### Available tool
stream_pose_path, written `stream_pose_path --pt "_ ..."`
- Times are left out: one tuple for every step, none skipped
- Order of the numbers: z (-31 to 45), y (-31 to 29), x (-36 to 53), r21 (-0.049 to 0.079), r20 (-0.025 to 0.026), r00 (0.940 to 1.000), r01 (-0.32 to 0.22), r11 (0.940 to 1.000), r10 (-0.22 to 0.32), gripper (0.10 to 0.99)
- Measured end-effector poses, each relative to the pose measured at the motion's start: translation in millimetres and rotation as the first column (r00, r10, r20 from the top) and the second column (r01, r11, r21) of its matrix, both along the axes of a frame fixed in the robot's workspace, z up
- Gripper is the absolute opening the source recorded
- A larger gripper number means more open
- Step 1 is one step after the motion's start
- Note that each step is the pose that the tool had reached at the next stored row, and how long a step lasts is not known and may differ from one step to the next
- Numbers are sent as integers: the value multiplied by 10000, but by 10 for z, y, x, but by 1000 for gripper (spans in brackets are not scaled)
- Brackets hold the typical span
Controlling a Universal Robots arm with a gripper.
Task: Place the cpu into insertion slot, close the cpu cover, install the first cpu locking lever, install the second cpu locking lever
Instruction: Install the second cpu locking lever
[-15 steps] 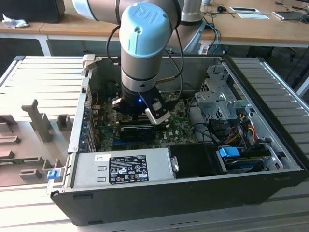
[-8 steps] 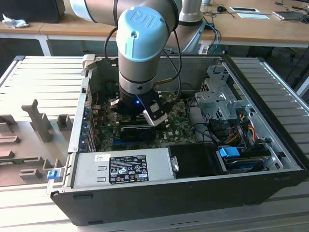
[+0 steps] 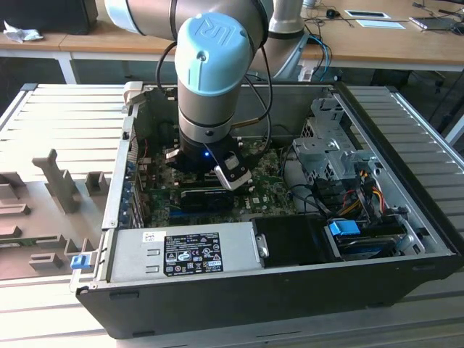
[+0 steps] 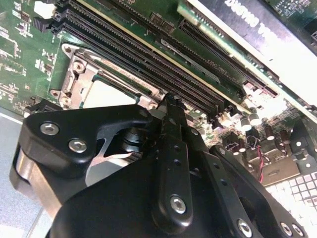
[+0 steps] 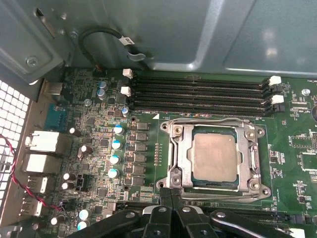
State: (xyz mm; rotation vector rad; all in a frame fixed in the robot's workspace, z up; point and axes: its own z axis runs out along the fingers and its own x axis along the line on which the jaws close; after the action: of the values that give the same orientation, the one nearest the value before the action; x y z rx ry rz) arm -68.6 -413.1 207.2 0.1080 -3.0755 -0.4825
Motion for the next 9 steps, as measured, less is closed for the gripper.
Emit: stream_pose_path --pt "0 0 0 1 0 10000 0 10000 0 106" --pt "0 0 0 6 0 10000 0 10000 0 106" --pt "-1 0 0 10 0 10000 0 10000 0 106" --pt "-1 0 0 12 0 10000 0 10000 0 106" --pt "-2 0 0 31 0 10000 0 10000 0 106" --pt "-3 0 0 49 -1 10000 0 10000 0 106" --pt "-3 -1 0 71 -1 10000 0 10000 0 106" --pt "-4 0 0 91 0 10000 -1 10000 1 106" --pt "-7 1 0 118 1 10000 0 9999 0 106"
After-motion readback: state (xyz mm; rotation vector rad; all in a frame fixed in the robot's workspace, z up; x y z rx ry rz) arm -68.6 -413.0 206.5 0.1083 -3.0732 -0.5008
